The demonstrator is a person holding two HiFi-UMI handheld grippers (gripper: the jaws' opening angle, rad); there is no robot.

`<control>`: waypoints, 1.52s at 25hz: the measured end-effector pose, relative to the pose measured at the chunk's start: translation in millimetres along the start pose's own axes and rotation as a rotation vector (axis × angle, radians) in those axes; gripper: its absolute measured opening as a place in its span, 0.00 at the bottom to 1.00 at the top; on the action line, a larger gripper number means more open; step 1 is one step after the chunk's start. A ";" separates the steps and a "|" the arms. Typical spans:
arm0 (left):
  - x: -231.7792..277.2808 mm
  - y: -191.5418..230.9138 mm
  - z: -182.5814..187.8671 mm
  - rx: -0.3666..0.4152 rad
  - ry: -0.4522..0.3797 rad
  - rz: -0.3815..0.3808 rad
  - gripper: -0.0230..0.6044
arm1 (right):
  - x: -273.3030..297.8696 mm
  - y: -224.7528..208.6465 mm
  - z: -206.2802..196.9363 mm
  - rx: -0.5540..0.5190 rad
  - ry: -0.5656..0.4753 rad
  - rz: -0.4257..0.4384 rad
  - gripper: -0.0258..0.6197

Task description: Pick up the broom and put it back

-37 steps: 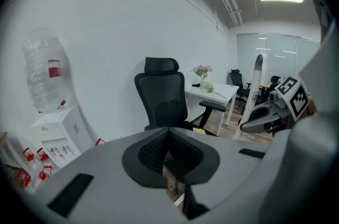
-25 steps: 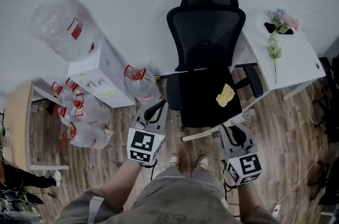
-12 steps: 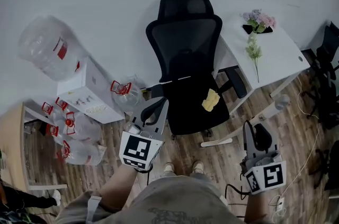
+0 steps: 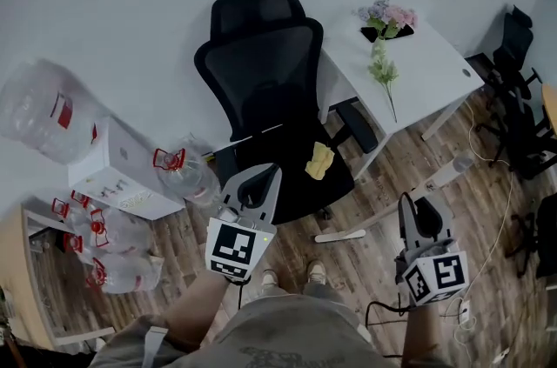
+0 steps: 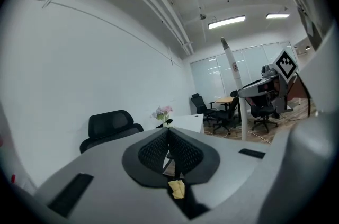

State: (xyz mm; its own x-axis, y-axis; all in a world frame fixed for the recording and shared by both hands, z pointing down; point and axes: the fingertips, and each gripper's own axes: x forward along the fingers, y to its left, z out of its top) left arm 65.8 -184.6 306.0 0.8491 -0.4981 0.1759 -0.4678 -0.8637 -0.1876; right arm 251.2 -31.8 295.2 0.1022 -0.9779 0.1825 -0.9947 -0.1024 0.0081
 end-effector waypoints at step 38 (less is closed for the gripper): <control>242.0 -131.8 -198.1 -0.031 0.276 -0.197 0.06 | 133.9 -188.1 -342.9 0.032 0.479 -0.099 0.19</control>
State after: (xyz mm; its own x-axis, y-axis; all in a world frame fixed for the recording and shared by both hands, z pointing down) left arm 284.3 -206.6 564.8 0.8274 -0.3203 0.4613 -0.3125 -0.9451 -0.0958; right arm 448.2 -80.9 655.2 0.1724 -0.7700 0.6143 -0.9788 -0.2037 0.0193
